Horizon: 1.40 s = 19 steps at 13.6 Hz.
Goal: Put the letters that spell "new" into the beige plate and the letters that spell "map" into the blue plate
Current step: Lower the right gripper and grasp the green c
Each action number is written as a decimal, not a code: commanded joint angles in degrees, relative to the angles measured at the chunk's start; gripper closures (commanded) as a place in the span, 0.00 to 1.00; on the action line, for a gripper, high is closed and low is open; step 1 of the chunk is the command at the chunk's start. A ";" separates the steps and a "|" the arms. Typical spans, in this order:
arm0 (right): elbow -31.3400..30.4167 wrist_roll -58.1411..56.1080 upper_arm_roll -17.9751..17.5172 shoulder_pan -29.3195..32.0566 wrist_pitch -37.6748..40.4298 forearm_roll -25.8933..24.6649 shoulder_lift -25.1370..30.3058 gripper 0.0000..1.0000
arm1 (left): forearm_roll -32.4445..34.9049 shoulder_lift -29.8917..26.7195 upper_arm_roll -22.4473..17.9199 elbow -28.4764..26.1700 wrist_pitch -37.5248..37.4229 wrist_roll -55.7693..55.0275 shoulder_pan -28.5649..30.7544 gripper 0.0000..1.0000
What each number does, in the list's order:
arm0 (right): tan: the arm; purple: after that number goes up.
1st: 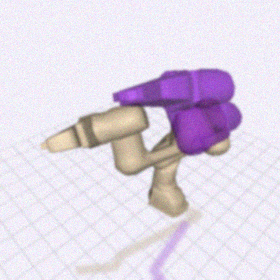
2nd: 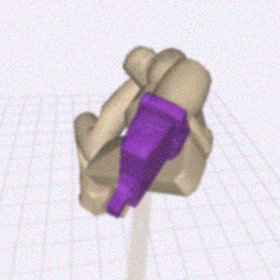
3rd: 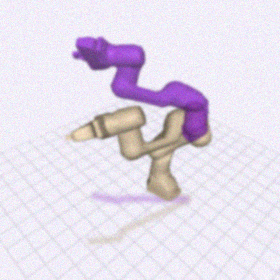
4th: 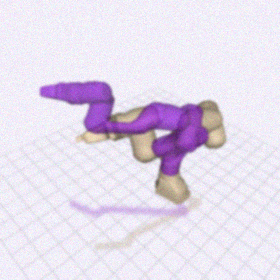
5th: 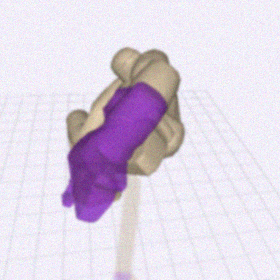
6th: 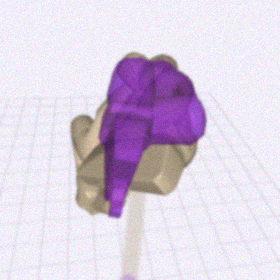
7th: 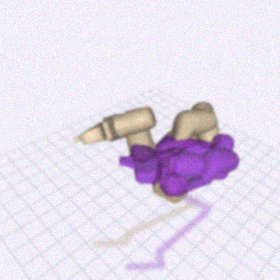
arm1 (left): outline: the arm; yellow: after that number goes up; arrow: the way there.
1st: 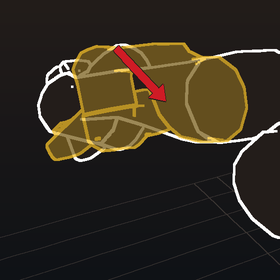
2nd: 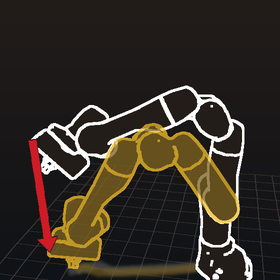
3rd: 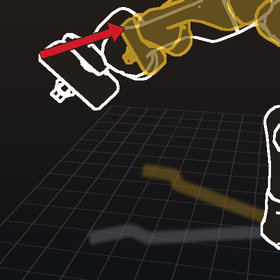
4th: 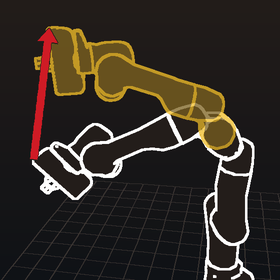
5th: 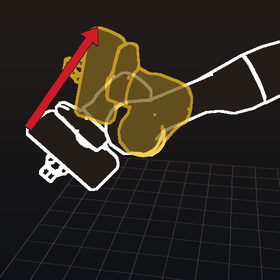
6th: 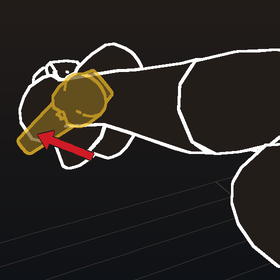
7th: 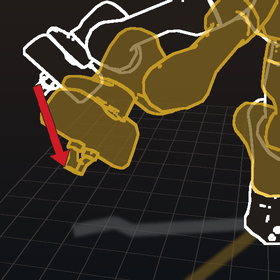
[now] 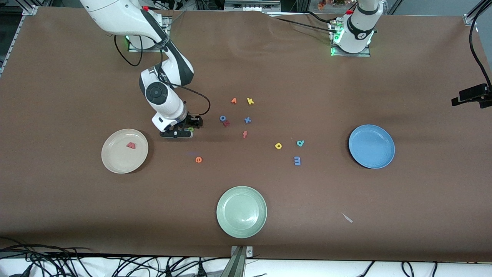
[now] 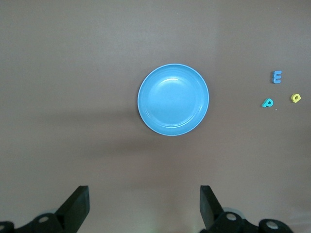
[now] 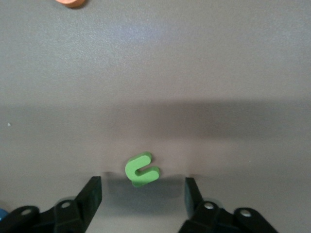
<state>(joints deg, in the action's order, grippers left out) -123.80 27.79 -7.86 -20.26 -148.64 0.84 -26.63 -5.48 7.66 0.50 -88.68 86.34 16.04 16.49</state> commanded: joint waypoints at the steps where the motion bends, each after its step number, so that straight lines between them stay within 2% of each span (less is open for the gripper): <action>1: 0.31 0.52 0.12 -0.31 -0.86 -1.02 -0.35 0.28 | 1.61 -0.45 0.38 0.52 -0.56 -0.22 0.83 0.00; 3: 0.84 0.52 0.12 -0.31 -0.86 -1.02 -0.70 0.34 | 1.61 -0.45 0.47 0.52 -0.56 -0.30 0.74 0.00; 7: 1.63 0.43 0.12 -0.22 -0.86 -1.02 -1.41 0.37 | 1.61 -0.45 0.56 0.52 -0.56 -0.30 0.74 0.00; 8: 1.72 0.43 0.12 -0.22 -0.86 -1.02 -1.50 0.42 | 1.61 -0.45 0.56 0.52 -0.56 -0.30 0.74 0.00; 12: 1.72 0.52 0.12 -0.22 -0.86 -1.02 -1.85 0.44 | 1.52 -0.45 0.56 0.52 -0.56 -0.30 0.74 0.00; 19: 1.72 0.60 0.21 -0.22 -0.86 -1.02 -2.11 0.62 | 1.52 -0.54 0.56 0.52 -0.56 -0.30 0.74 0.00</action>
<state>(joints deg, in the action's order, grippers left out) -122.86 27.79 -7.67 -20.26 -149.11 0.74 -27.54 -5.48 7.65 0.50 -88.68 86.34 16.04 16.94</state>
